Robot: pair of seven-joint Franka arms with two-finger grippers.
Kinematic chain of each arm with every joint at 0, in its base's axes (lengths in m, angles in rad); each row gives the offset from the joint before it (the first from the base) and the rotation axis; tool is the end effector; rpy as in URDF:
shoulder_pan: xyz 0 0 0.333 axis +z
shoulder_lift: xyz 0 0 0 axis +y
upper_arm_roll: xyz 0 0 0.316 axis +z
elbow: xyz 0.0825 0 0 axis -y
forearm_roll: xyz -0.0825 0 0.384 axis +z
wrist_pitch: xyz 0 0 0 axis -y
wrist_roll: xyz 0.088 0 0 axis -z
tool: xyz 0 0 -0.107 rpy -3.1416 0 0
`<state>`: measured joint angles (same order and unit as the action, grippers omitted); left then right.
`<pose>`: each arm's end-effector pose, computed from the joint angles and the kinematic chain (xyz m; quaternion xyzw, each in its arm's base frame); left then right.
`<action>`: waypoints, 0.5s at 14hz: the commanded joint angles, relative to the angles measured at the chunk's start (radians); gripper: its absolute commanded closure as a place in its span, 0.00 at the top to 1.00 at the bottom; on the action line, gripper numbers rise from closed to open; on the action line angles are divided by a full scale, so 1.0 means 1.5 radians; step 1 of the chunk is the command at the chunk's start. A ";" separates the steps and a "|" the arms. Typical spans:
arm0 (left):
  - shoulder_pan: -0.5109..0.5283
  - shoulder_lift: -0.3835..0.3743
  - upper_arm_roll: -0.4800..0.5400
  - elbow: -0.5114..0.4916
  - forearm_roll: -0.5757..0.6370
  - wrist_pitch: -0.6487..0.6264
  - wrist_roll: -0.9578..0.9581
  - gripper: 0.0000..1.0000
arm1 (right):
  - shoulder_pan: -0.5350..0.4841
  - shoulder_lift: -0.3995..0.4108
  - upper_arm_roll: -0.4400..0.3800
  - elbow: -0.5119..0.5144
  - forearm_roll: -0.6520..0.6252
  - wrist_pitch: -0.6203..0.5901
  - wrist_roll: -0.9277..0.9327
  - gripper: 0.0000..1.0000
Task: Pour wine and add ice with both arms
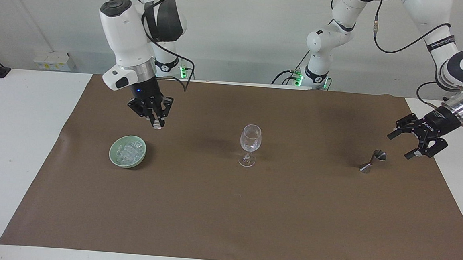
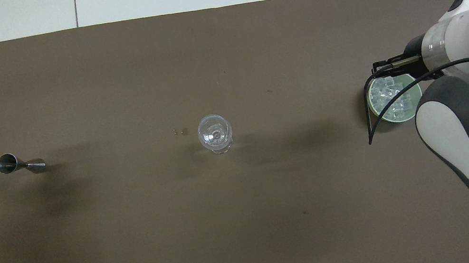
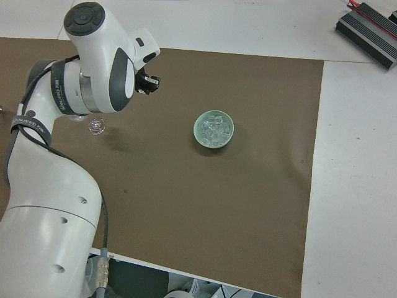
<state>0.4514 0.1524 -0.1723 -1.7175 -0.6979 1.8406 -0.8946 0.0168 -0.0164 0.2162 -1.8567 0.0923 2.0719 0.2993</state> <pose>0.5997 0.1246 0.5094 0.7254 0.5981 -0.1161 0.3204 0.5628 0.1392 0.5436 -0.9912 0.0500 -0.1004 0.0699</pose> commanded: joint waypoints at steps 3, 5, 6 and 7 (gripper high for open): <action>-0.073 -0.013 0.006 0.054 0.159 -0.010 0.073 1.00 | -0.005 0.006 0.091 0.007 0.012 0.061 0.147 0.09; -0.090 -0.015 0.006 0.060 0.208 -0.009 0.157 1.00 | -0.002 0.013 0.134 0.007 0.012 0.098 0.213 0.09; -0.101 -0.014 0.006 0.068 0.234 -0.010 0.211 1.00 | 0.007 0.019 0.144 0.007 0.012 0.118 0.242 0.09; -0.113 -0.015 0.006 0.071 0.255 -0.010 0.252 1.00 | 0.025 0.028 0.146 0.007 0.012 0.140 0.271 0.09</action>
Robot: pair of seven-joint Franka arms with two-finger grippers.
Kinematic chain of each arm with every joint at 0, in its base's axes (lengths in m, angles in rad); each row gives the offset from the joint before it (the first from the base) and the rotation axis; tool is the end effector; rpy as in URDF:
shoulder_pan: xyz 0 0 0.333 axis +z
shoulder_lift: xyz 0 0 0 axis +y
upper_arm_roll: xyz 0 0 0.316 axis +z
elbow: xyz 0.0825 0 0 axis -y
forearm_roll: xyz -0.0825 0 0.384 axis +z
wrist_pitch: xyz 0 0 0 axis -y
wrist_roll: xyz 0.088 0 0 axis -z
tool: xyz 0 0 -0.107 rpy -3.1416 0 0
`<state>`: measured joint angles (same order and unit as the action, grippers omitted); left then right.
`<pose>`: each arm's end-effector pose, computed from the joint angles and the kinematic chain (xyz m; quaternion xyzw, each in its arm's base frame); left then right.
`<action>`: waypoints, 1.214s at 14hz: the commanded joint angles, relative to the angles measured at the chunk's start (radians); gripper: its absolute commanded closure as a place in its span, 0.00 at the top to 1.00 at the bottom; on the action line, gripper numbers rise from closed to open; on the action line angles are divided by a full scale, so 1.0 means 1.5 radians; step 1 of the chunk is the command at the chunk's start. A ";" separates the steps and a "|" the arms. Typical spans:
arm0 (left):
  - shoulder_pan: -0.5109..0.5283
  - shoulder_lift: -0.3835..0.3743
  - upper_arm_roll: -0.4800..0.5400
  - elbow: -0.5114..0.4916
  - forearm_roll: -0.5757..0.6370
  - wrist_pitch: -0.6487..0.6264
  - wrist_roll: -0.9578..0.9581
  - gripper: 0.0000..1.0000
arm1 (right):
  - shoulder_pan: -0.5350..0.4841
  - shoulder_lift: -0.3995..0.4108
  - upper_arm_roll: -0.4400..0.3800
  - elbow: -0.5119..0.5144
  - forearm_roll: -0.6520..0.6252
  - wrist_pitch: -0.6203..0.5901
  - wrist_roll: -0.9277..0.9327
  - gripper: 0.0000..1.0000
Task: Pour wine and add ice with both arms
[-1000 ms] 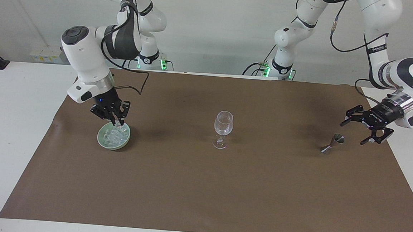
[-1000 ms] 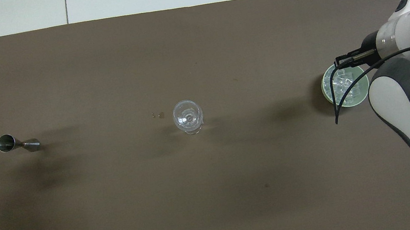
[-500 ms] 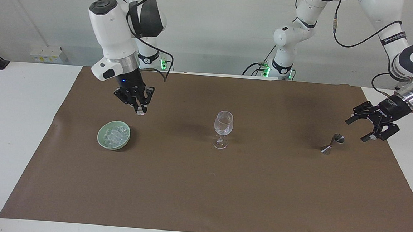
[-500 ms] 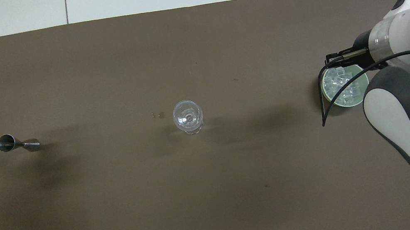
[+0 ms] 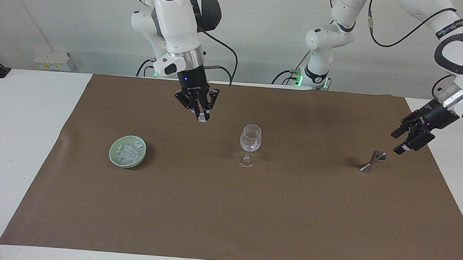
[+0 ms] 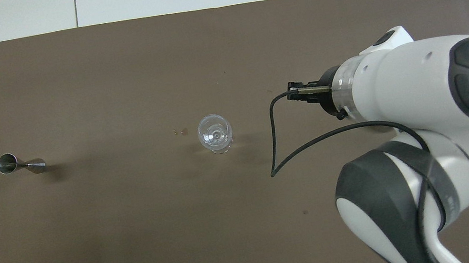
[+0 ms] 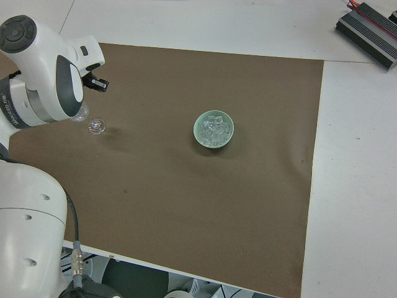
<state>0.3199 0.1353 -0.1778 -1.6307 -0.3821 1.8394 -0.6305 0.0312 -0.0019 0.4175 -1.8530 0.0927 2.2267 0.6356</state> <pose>0.6106 0.0635 0.5488 0.8898 0.4101 -0.0119 0.1996 0.5347 0.2608 0.5550 -0.9752 0.1123 -0.1386 0.1313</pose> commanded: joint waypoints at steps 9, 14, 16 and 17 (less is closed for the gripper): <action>-0.114 -0.027 -0.002 0.033 0.219 -0.052 0.276 1.00 | 0.092 0.095 0.012 0.032 -0.007 0.154 0.115 0.13; -0.114 -0.041 -0.004 0.029 0.219 -0.049 0.328 1.00 | 0.100 0.113 0.012 0.021 -0.029 0.155 0.096 0.18; -0.113 -0.057 -0.004 0.021 0.218 -0.055 0.333 1.00 | 0.101 0.122 0.012 0.019 -0.029 0.155 0.094 0.19; -0.113 -0.068 -0.003 0.012 0.218 -0.066 0.345 1.00 | 0.110 0.125 0.012 0.019 -0.030 0.160 0.094 0.21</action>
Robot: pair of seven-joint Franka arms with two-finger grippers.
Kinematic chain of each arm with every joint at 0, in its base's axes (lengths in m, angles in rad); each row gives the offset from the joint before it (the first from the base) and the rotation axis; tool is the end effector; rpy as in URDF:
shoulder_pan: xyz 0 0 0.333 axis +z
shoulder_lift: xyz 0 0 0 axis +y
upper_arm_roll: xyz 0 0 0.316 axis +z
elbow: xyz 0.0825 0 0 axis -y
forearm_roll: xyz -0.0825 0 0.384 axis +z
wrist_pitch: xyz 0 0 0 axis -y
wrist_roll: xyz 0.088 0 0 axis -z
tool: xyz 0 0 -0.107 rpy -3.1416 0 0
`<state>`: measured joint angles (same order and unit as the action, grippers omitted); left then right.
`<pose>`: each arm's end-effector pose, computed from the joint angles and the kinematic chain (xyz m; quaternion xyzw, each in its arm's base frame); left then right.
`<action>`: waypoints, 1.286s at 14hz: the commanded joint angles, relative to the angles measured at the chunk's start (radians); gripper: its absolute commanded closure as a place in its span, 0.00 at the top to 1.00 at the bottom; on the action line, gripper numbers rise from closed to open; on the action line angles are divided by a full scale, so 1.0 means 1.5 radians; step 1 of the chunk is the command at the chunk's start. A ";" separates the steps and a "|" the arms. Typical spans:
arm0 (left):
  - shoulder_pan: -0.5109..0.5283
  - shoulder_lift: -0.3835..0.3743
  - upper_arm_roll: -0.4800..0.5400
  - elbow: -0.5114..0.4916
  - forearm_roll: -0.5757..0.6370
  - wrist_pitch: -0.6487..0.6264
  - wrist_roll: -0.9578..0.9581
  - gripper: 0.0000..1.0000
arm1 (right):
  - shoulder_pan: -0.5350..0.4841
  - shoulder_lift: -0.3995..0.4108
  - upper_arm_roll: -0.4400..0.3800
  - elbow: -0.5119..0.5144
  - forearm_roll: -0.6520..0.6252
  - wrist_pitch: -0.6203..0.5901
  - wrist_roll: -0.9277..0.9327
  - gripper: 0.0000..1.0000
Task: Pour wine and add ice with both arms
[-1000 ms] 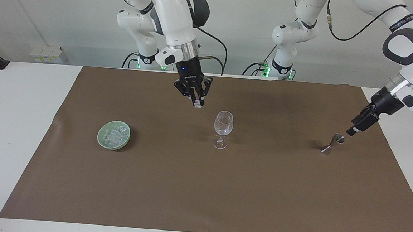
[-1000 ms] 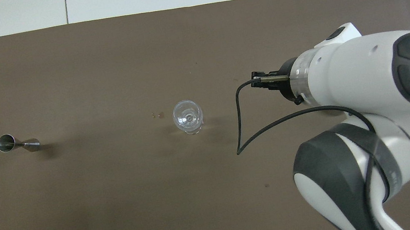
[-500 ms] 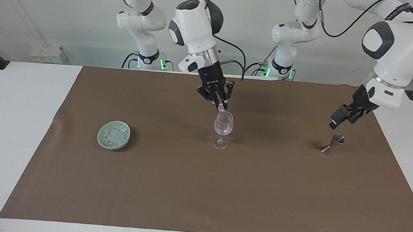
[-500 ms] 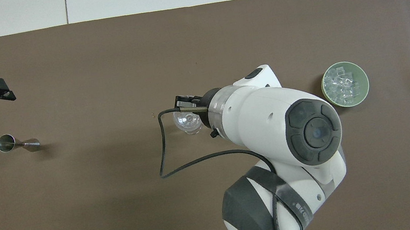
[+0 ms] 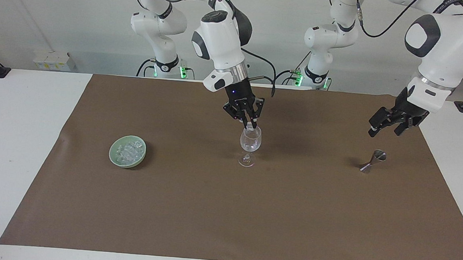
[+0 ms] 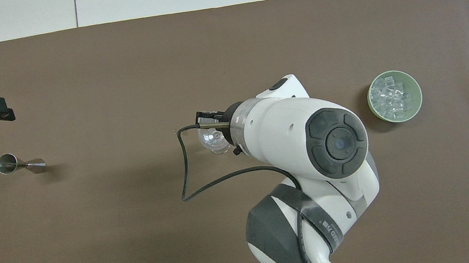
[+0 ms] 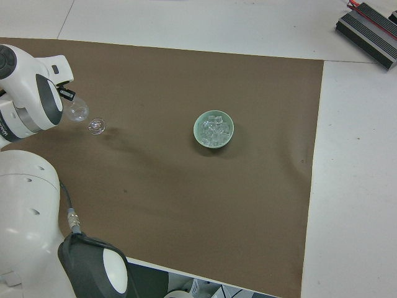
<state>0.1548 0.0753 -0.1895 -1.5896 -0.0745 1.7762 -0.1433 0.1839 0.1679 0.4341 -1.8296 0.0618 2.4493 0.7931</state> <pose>0.5947 -0.0231 0.5925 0.9956 0.0603 0.0521 0.0487 0.5313 0.3592 0.4985 -0.9646 0.1141 -0.1378 0.1939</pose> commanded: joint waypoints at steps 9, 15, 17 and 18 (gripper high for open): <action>-0.005 -0.075 0.019 -0.057 0.039 -0.113 0.074 1.00 | 0.010 0.022 0.001 -0.001 -0.010 0.025 -0.011 0.47; -0.004 -0.068 0.013 -0.039 0.039 -0.139 0.076 1.00 | 0.007 0.019 -0.005 0.011 -0.011 0.022 -0.009 1.00; -0.020 -0.065 0.020 -0.038 0.039 -0.142 0.076 1.00 | 0.002 0.016 -0.008 0.013 -0.032 0.017 -0.009 1.00; -0.036 -0.065 0.028 -0.038 0.039 -0.144 0.076 1.00 | 0.000 0.014 -0.009 0.016 -0.052 0.012 -0.008 1.00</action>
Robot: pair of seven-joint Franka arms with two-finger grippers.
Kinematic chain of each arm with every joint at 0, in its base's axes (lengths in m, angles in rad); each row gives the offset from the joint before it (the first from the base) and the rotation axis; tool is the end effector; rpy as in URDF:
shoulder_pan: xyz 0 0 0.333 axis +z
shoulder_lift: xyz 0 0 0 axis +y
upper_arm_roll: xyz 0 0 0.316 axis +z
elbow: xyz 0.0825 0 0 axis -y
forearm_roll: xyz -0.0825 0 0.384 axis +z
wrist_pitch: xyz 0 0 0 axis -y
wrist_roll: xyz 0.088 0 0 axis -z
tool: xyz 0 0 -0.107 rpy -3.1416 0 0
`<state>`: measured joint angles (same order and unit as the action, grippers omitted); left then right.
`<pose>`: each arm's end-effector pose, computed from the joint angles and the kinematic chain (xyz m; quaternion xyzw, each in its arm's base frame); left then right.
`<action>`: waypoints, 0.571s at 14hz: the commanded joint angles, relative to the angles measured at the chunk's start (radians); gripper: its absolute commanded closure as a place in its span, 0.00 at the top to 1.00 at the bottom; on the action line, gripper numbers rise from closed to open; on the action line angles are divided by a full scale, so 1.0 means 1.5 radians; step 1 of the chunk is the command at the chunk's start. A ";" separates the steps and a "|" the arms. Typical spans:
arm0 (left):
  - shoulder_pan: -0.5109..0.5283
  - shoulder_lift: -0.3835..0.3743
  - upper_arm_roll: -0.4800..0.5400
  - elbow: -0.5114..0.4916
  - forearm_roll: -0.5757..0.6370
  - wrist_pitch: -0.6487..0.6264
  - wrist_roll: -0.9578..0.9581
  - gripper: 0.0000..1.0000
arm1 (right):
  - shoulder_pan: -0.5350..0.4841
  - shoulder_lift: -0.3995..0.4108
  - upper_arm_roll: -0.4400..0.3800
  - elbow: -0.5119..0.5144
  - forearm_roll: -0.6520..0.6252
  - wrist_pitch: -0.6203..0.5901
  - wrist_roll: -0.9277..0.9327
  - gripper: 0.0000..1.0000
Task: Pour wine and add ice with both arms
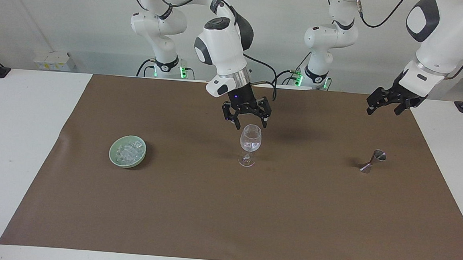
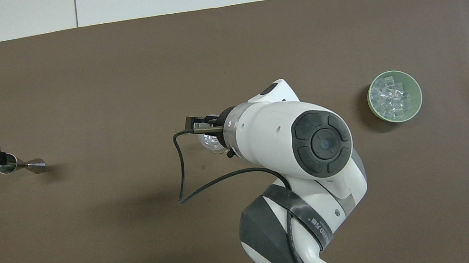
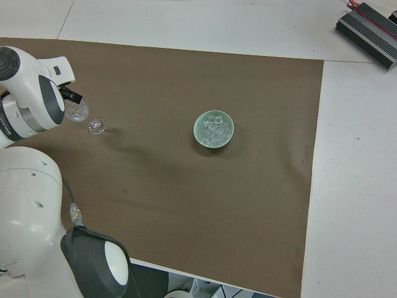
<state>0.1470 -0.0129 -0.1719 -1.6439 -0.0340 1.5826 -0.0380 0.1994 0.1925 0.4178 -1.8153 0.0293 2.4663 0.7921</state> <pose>0.5492 -0.0179 0.5981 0.9996 0.0072 -0.0248 0.0151 0.5382 0.3612 0.4926 -0.9650 0.1061 -0.1474 0.1890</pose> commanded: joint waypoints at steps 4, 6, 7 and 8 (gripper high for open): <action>-0.070 -0.005 0.050 -0.002 0.012 -0.016 0.005 1.00 | -0.021 -0.036 -0.027 0.013 -0.082 -0.062 -0.011 1.00; -0.080 -0.005 0.059 -0.003 0.012 -0.016 0.006 1.00 | -0.021 -0.054 -0.047 0.013 -0.096 -0.090 -0.014 1.00; -0.086 -0.006 0.062 -0.003 0.012 -0.017 0.006 1.00 | -0.021 -0.064 -0.058 0.013 -0.107 -0.107 -0.015 1.00; -0.087 -0.006 0.062 -0.002 0.012 -0.019 0.005 1.00 | -0.021 -0.073 -0.070 0.014 -0.118 -0.125 -0.017 1.00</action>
<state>0.0495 -0.0127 -0.1044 -1.6439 -0.0337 1.5725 -0.0378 0.1763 0.1171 0.3304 -1.7917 -0.1147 2.3255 0.7901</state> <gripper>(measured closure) 0.000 0.000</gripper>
